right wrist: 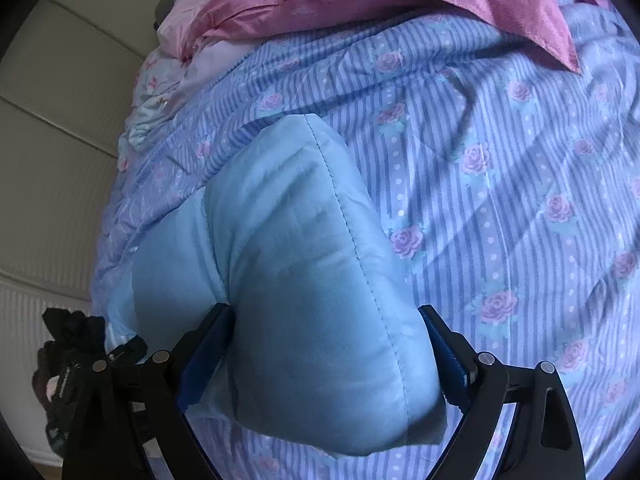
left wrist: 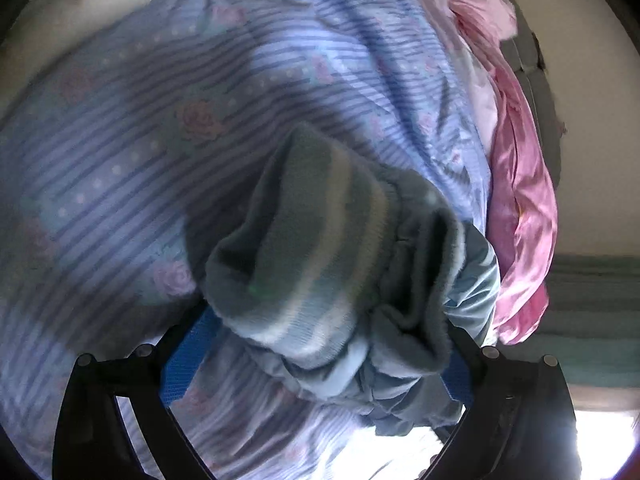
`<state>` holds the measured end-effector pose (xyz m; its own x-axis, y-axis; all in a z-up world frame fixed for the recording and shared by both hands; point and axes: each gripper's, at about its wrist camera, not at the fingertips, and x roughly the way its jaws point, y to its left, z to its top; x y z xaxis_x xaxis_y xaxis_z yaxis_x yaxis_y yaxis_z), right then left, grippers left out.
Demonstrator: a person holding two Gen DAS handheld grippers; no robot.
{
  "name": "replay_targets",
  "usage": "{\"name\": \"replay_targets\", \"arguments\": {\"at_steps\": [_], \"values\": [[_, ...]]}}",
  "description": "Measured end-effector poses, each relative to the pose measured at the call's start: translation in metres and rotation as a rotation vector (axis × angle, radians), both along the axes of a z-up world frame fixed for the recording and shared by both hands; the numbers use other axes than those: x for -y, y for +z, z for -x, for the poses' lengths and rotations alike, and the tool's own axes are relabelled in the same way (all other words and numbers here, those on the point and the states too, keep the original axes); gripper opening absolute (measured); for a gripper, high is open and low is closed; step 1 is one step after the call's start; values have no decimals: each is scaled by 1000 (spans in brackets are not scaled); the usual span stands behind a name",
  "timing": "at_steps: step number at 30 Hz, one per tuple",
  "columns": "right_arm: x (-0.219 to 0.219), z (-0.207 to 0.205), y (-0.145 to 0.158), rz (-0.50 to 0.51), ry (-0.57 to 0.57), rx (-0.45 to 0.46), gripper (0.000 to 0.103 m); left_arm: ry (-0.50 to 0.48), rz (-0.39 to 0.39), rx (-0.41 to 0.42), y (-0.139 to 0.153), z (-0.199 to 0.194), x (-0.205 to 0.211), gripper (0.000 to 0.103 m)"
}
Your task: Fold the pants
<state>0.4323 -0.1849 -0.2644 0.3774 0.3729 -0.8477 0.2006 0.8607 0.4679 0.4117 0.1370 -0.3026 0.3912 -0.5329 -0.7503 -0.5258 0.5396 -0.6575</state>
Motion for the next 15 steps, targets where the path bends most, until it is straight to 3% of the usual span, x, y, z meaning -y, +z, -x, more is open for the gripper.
{"name": "replay_targets", "arguments": {"at_steps": [10,13,15], "values": [[-4,-6,-19,-80,-46,-33,92,73,47,-30,-13,-14,-1,103],[-9,-8,-17,-68,-50,-35,90,74,61,-20,-7,-15,-1,92],[-12,-7,-13,-72,-51,-33,83,74,51,-15,-2,-17,0,84]]}}
